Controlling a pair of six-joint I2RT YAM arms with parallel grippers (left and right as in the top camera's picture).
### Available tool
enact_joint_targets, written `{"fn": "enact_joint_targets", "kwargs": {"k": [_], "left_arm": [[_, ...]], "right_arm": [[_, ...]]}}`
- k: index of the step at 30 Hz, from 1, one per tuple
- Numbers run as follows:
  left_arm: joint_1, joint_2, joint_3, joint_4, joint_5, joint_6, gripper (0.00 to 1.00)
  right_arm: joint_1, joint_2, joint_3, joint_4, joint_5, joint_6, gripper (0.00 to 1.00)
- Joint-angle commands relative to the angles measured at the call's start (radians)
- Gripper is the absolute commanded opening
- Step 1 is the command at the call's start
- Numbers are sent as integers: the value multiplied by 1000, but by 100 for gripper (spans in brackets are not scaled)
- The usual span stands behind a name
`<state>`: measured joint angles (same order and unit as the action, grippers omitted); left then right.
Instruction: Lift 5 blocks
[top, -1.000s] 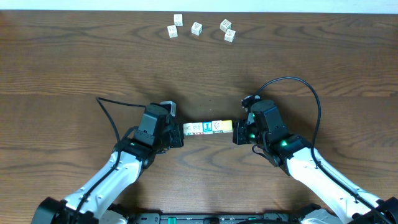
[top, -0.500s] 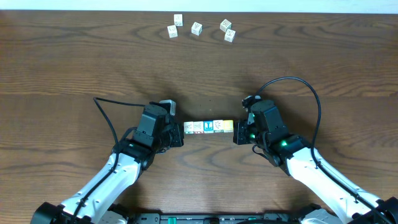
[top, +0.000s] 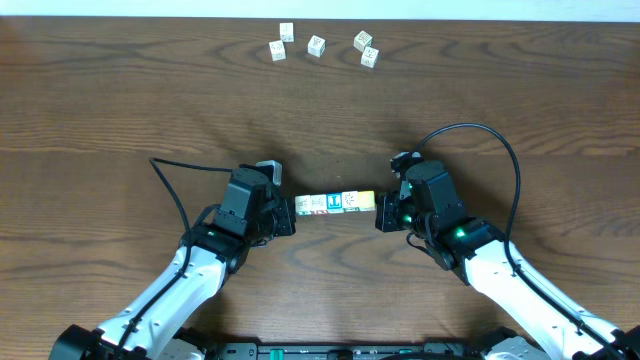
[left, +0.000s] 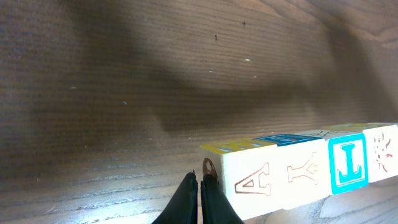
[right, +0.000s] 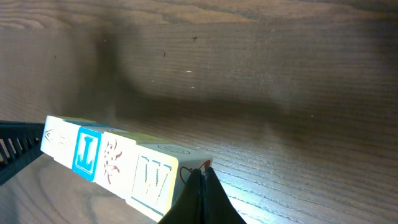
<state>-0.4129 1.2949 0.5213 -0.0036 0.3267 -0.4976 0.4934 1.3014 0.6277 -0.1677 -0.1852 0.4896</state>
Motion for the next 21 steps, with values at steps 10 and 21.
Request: {"fn": "enact_joint_targets", "kwargs": {"k": [10, 21], "left_arm": [[-37, -23, 113, 27, 239, -21, 7], [-37, -23, 113, 26, 239, -21, 7]], "right_arm": [[66, -8, 27, 18, -283, 3, 1], [66, -22, 44, 12, -284, 3, 1]]}}
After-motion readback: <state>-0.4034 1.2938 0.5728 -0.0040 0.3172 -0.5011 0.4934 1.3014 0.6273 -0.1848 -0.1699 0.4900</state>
